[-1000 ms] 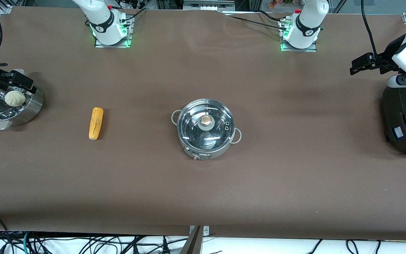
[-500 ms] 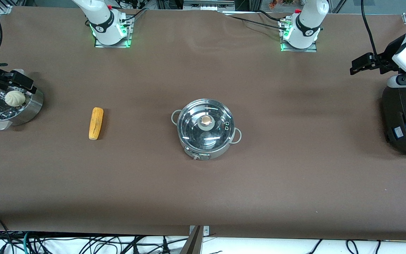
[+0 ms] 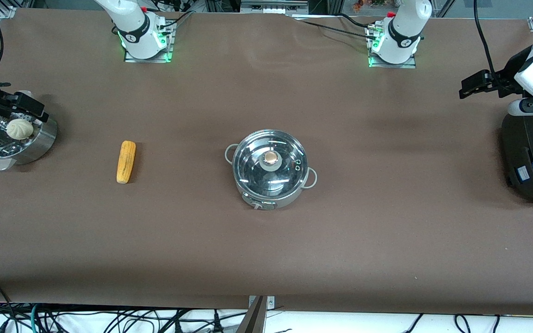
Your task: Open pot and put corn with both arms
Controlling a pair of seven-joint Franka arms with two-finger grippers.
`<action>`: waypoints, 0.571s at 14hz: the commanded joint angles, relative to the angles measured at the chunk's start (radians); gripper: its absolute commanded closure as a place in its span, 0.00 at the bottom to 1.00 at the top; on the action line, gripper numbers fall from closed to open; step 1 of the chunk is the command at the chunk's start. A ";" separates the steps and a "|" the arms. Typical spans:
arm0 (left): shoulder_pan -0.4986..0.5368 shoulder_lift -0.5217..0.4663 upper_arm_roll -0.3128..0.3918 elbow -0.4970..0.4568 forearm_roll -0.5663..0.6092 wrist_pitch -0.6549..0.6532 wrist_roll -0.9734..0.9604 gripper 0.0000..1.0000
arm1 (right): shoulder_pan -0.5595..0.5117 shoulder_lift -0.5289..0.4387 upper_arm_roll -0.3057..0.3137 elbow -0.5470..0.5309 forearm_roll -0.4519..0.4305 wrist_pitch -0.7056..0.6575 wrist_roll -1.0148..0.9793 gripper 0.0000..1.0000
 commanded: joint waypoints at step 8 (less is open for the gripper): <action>-0.065 0.228 -0.015 0.100 0.005 0.118 0.016 0.00 | -0.008 -0.009 0.008 -0.008 0.020 -0.012 0.000 0.00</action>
